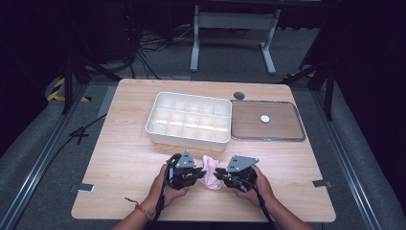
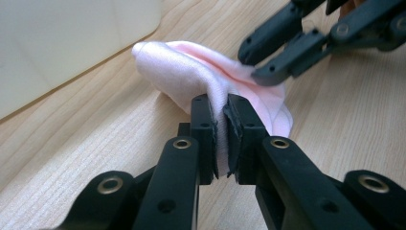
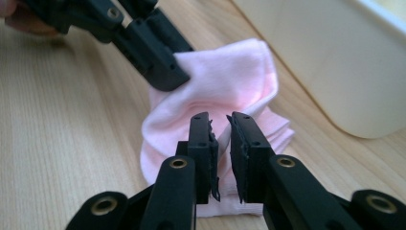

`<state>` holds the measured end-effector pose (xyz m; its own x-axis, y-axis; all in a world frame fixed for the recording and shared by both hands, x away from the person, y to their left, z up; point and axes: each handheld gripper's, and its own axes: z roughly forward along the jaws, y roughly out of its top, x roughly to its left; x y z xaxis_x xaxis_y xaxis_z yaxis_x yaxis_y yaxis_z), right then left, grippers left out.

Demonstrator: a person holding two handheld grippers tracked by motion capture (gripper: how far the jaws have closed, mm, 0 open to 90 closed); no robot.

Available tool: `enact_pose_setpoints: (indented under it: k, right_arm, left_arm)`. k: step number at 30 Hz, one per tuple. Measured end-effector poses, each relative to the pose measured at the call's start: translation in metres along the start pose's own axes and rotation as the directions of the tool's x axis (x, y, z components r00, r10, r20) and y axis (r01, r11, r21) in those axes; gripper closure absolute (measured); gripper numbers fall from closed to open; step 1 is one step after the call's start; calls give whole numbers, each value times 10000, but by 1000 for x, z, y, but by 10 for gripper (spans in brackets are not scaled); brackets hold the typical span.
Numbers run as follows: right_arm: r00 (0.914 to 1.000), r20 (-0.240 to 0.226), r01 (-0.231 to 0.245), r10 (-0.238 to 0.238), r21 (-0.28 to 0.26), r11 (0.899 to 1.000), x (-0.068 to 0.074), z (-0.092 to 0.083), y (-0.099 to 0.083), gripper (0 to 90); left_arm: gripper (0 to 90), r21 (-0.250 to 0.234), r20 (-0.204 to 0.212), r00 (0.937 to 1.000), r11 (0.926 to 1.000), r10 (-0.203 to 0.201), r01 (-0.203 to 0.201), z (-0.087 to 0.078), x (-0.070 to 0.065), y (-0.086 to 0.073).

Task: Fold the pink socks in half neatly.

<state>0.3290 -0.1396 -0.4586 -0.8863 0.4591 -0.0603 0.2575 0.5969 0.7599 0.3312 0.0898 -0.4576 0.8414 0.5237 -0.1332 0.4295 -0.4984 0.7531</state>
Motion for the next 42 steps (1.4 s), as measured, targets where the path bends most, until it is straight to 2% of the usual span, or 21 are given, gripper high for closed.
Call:
enact_pose_setpoints:
  k: [2,4,7,12,17,22,24,25,26,27,28,31,34,39,42]
  right_arm:
    - [9999,-35,98,-97,80,9999,1,3,0,824]
    - [9998,-15,183,-182,479,9987,4,11,1,843]
    - [9998,15,207,-208,629,9978,5,15,2,855]
    - [10000,22,89,-91,643,9979,4,19,3,861]
    - [10000,52,-2,-1,588,9983,4,19,1,857]
    - [10000,19,-37,36,441,9990,0,15,1,749]
    - [9994,279,-221,215,213,9995,-5,7,3,659]
    - [9994,279,-221,215,213,9995,-5,7,3,659]
    - [9991,292,-313,311,75,9995,-6,2,4,679]
    - [9991,286,-317,317,-20,9995,-7,-2,4,739]
    - [9999,-27,-158,158,-169,9997,-5,-9,5,839]
    - [9997,-244,91,-90,40,10000,0,-9,6,874]
    - [9977,-573,382,-360,371,9986,8,1,7,880]
    - [9967,-664,514,-460,809,9954,16,18,8,879]
    - [9968,-683,470,-417,780,9958,16,20,8,874]
  left_arm:
    - [820,-17,3,10000,10000,-14,14,0,-1,1]
    - [820,-26,71,9999,9999,119,-119,0,-5,2]
    - [820,-62,32,9995,9995,299,-299,0,-8,4]
    - [806,-32,-35,9978,9978,666,-666,3,-15,7]
    - [805,-128,-138,9976,9976,680,-681,6,-17,11]
    - [826,-36,-215,9979,9981,612,-612,3,-15,10]
    - [830,30,-223,9974,9976,690,-689,3,-13,9]
    - [830,-3,-223,9978,9980,631,-631,3,-13,9]
    - [830,51,-229,9976,9979,648,-647,2,-13,8]
    - [830,60,-228,9975,9978,668,-667,3,-13,8]
    - [830,38,-222,9975,9977,675,-675,3,-13,8]
    - [830,24,-181,9975,9977,676,-676,3,-13,8]
    - [828,88,-159,9980,9981,611,-609,2,-14,8]
    - [821,34,-44,9985,9985,538,-538,3,-15,6]
    - [821,93,-92,9980,9980,633,-632,3,-16,7]
